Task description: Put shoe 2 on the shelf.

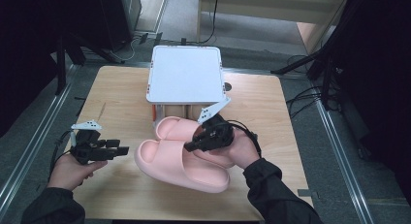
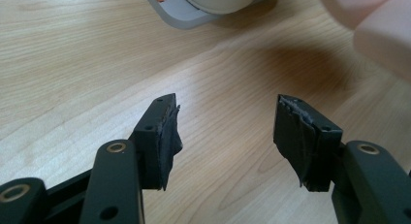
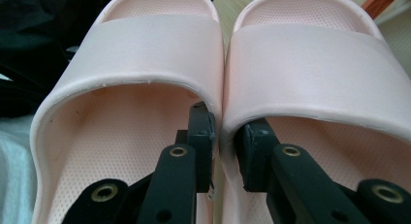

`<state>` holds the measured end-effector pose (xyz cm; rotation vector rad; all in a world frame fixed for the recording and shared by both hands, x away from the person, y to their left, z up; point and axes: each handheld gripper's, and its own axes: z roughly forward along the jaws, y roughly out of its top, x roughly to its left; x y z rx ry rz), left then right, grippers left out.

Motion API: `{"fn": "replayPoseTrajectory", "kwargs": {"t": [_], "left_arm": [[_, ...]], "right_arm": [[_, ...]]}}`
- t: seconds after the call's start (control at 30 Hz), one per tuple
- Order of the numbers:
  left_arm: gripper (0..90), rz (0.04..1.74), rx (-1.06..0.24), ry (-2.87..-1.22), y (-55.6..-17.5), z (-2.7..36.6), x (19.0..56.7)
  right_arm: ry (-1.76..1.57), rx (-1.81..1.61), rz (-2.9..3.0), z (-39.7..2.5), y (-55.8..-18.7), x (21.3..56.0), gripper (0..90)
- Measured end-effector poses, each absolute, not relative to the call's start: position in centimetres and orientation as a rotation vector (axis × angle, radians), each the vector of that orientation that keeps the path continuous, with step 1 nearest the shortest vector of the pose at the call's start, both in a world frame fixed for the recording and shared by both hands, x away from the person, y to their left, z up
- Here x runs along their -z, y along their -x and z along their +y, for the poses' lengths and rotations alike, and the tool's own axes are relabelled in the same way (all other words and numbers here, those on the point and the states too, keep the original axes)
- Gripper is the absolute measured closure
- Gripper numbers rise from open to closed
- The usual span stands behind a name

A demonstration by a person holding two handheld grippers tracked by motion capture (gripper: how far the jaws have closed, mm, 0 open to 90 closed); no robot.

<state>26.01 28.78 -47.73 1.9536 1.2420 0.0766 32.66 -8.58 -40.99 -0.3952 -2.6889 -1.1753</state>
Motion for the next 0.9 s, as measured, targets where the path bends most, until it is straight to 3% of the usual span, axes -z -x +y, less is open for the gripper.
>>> {"fn": "replayPoseTrajectory", "kwargs": {"t": [0.9], "left_arm": [[39.7, 1.253, -0.045, -1.956, -26.2, 28.8, 48.1]], "right_arm": [[0.37, 1.251, -2.709, -8.4, -34.3, 31.7, 78.5]]}}
